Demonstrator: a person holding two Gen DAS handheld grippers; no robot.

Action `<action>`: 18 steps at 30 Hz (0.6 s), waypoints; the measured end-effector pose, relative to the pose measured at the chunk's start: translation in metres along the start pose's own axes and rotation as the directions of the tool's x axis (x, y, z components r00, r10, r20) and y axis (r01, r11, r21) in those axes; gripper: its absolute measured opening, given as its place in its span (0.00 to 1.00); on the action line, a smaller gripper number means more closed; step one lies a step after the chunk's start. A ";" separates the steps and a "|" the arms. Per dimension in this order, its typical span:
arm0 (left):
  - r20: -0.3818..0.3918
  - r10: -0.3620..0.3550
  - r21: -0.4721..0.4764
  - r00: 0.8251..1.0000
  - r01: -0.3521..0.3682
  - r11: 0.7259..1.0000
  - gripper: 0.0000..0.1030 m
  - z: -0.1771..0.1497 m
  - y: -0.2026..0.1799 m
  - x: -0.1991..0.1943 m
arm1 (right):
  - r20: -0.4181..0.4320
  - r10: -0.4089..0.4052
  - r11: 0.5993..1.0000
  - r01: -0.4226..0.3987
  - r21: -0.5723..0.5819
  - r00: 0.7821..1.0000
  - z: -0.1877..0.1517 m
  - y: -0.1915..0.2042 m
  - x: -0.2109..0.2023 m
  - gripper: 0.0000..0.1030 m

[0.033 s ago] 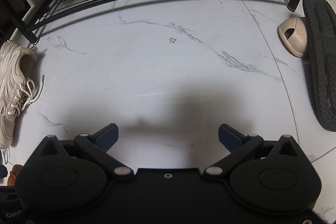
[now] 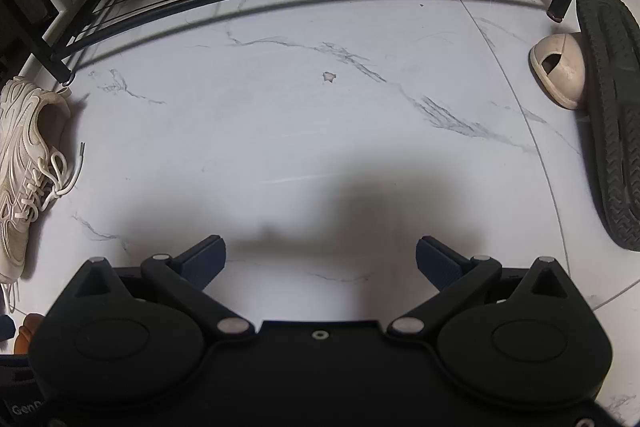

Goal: Organize scattered shoes
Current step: 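Move the left tool toward the cream sneakers beside the chair legs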

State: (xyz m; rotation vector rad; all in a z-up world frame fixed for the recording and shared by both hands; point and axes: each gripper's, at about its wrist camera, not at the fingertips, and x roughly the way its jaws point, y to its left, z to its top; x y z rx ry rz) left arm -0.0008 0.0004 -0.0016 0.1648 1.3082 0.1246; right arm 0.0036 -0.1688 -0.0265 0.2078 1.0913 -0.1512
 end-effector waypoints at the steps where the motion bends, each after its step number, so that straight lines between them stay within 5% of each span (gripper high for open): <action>1: -0.005 -0.003 0.000 1.000 0.003 1.000 0.99 -0.001 0.000 0.001 | 0.001 -0.003 1.000 0.003 -0.001 1.000 0.000 0.000 0.000 1.00; 18: -0.024 0.003 0.010 1.000 -0.002 1.000 0.99 0.003 -0.001 0.004 | 0.010 -0.037 0.999 0.037 -0.022 0.999 -0.001 0.003 -0.002 1.00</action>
